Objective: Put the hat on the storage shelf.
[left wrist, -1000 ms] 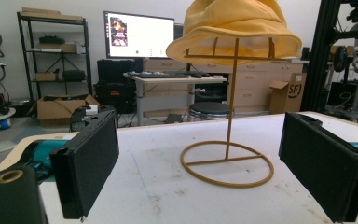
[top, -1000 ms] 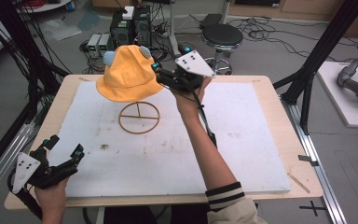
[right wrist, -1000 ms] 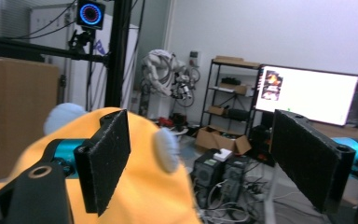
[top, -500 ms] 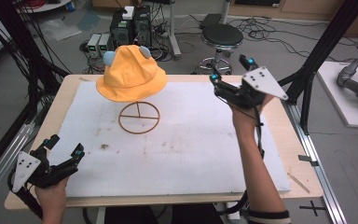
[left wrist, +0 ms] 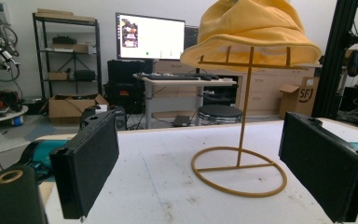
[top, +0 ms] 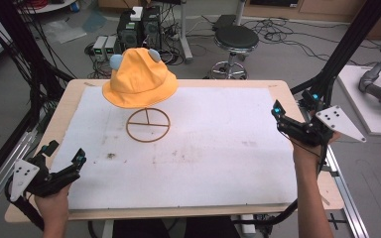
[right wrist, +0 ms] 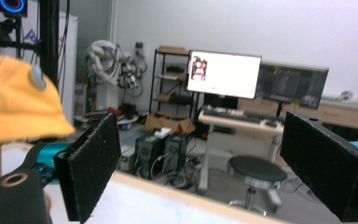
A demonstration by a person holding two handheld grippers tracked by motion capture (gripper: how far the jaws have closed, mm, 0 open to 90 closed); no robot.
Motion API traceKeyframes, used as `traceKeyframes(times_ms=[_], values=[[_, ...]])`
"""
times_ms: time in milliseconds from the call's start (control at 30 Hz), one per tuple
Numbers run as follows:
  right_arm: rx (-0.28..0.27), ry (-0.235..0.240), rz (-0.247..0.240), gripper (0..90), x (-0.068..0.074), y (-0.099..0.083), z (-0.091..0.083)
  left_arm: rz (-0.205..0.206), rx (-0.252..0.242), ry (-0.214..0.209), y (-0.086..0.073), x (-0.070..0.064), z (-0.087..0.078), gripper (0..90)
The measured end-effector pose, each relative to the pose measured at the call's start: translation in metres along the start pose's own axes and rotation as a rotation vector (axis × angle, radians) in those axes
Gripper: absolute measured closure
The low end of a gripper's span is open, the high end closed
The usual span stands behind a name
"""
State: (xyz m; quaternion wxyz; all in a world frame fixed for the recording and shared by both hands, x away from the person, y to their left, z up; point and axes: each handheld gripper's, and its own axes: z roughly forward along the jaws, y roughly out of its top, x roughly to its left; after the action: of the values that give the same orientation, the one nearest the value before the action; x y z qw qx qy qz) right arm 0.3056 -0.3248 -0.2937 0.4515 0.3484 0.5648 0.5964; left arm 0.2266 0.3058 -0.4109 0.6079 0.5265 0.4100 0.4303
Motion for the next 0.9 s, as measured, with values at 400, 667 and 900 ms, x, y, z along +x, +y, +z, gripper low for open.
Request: traceKeyframes(times_ms=[400, 667, 900], values=[[0.063, -0.002, 0.076, 11.5, -0.009, -0.062, -0.034, 0.005, 0.011, -0.001, -0.002, -0.002, 0.007, 12.4], [0.128, -0.015, 0.086, 11.5, -0.006, -0.096, -0.048, 0.012, 0.022, -0.018, -0.004, -0.004, 0.016, 12.4], [0.155, 0.007, 0.077, 11.5, -0.001, -0.107, -0.053, 0.015, 0.021, -0.026, -0.003, -0.007, 0.021, 12.4]])
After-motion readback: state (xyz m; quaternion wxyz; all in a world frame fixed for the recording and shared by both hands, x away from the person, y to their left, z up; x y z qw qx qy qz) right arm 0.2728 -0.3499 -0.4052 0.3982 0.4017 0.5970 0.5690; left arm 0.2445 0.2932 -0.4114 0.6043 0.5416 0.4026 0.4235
